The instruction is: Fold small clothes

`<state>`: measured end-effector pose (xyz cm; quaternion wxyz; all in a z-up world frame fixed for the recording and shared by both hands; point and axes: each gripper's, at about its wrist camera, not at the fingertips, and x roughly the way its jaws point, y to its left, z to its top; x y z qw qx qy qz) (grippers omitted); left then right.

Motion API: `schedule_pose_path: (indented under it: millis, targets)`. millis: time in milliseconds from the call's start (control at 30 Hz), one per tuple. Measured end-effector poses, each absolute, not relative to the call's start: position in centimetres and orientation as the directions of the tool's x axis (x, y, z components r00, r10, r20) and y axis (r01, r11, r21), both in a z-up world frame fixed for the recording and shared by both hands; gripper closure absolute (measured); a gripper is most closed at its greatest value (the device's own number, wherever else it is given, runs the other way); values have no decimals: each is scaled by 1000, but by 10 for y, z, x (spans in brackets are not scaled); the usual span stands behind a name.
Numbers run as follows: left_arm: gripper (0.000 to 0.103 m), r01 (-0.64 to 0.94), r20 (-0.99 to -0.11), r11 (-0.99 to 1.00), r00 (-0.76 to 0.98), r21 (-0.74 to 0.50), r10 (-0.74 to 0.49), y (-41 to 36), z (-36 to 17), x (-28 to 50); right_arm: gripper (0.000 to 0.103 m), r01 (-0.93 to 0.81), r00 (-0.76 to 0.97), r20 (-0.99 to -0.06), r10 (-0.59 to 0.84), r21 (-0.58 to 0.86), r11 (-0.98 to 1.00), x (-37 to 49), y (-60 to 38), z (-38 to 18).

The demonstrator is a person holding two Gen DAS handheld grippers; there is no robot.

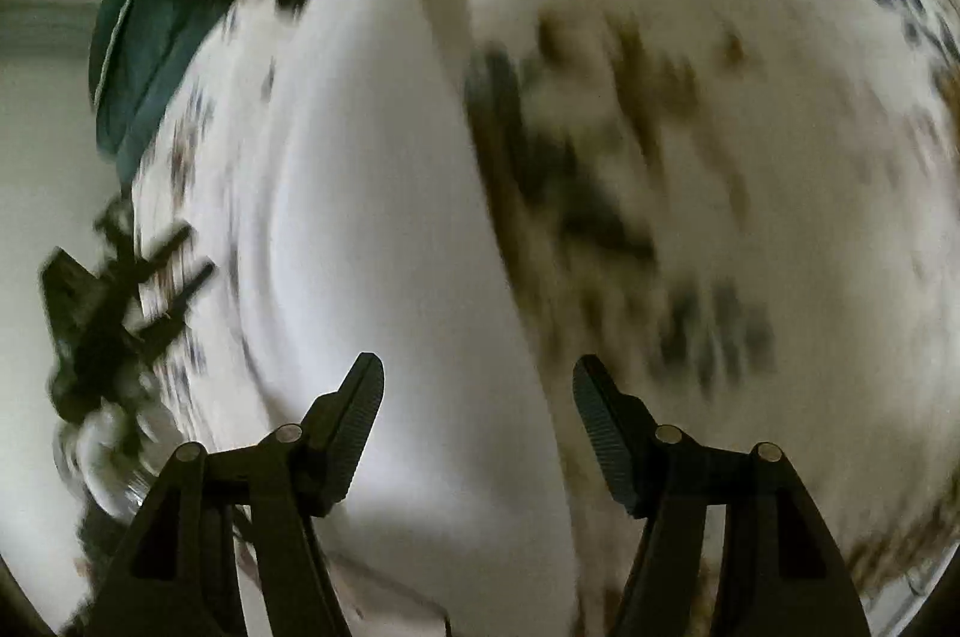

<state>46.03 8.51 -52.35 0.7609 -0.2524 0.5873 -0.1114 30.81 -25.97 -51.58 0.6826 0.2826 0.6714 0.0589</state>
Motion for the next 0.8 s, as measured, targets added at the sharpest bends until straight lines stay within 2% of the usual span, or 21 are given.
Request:
schedule_pose_path:
  millis: [33,67,233,367,533,633,700,733,767,800]
  targets:
    - [76,-105,-847,860,269,-499,-459,81,-533,471,35,314,110,-884,455,465,828,326,-263,-521]
    - [97,-82,-848,867,267,-492,-457,80,-535,476,35,333,126,-884,451,466,820,345,-269,-524]
    - [97,-31,-767,835,414,-550,-490,98,-495,477,35,392,155,-877,454,477,787,407,-279,-545]
    - [97,-85,-785,836,407,-541,-467,109,-516,507,35,396,168,-870,464,490,777,427,-281,-555]
    - [97,-119,-821,839,318,-531,-475,110,-559,527,35,342,242,-866,437,497,797,451,-253,-538]
    - [89,-102,-810,823,283,-558,-514,107,-564,523,35,235,256,-817,516,571,787,459,-231,-521]
    - [74,-117,-800,810,285,-575,-527,113,-561,517,35,150,166,-790,591,612,776,462,-209,-525]
    - [57,-123,-793,800,287,-588,-538,115,-560,514,35,120,121,-808,576,588,800,463,-199,-531]
    - [47,-133,-788,794,293,-594,-541,118,-558,511,36,88,73,-875,478,483,871,463,-188,-542]
    - [47,-138,-785,789,298,-598,-543,121,-557,508,36,74,49,-926,375,378,923,461,-186,-551]
